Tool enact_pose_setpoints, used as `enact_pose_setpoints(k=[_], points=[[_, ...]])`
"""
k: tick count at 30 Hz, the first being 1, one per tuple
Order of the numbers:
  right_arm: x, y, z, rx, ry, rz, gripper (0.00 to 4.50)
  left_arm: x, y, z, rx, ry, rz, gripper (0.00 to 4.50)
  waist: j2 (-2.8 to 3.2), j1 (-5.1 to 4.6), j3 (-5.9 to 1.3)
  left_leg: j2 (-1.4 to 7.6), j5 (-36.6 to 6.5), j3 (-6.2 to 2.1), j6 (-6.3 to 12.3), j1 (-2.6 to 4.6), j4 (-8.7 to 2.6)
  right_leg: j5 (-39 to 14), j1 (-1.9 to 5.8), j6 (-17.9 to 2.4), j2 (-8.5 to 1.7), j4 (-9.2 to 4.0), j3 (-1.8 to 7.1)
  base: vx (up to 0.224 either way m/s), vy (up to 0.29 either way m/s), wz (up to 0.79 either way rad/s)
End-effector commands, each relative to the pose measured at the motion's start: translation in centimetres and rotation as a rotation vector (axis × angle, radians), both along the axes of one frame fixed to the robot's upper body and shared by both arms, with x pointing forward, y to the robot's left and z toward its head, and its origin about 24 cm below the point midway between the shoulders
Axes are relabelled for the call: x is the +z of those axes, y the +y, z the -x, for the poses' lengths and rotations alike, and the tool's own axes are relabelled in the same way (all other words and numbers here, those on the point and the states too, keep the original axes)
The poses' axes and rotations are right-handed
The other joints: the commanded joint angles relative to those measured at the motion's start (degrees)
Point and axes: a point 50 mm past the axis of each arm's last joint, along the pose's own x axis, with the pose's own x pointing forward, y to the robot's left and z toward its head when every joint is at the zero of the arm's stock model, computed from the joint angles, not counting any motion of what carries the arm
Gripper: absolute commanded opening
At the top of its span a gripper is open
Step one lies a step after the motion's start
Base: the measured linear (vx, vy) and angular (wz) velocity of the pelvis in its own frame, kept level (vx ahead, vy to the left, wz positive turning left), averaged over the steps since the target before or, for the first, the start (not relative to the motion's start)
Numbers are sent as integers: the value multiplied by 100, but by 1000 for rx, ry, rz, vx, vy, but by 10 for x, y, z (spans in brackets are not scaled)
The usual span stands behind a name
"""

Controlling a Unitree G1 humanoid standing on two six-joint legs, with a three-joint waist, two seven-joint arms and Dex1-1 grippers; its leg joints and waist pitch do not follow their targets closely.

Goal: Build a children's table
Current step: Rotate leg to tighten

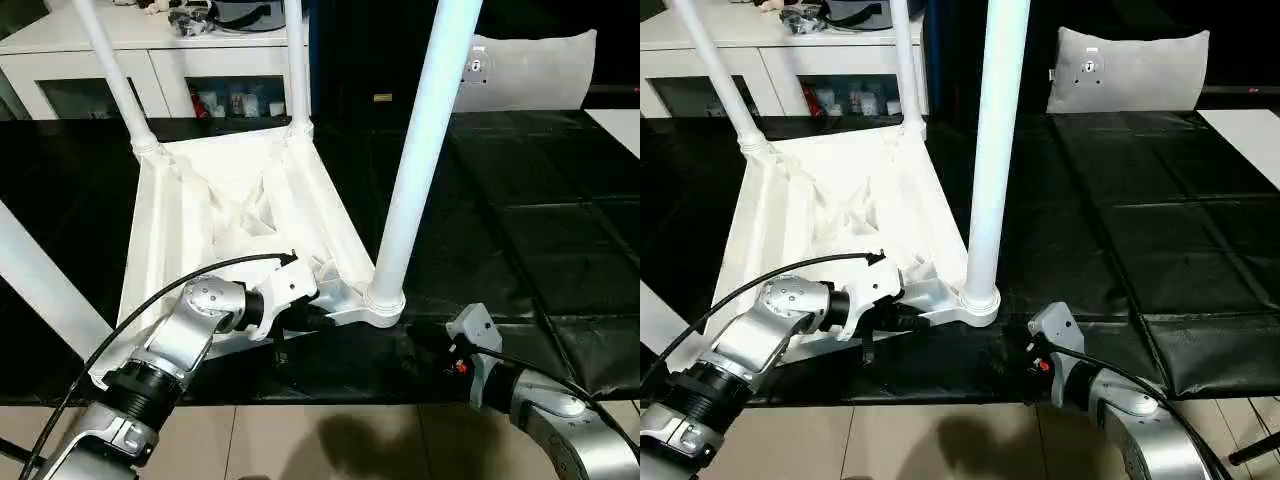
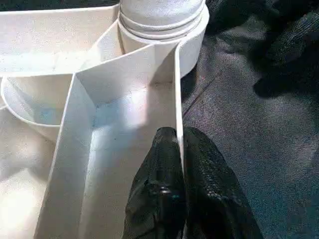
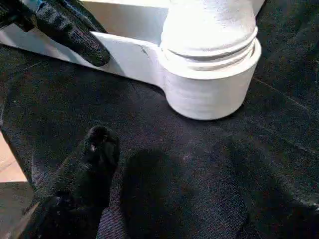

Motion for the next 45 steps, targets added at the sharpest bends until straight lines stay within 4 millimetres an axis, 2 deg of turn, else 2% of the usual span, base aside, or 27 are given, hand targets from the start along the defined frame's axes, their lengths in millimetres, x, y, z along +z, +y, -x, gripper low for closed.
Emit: enact_pose_setpoints(k=[1,45], points=[[3,0,-2,10,-22,5,372,-1,1,0,-19,4,-13,0,-132,19,-344,150,-298,68,530,-113,-340,-1456,417,-468,-374,-446,363,0,0,0],[3,0,-2,10,-22,5,372,-1,1,0,-19,4,-13,0,-130,19,-347,153,-305,66,527,-109,-339,-1462,418,-471,-372,-444,360,0,0,0]])
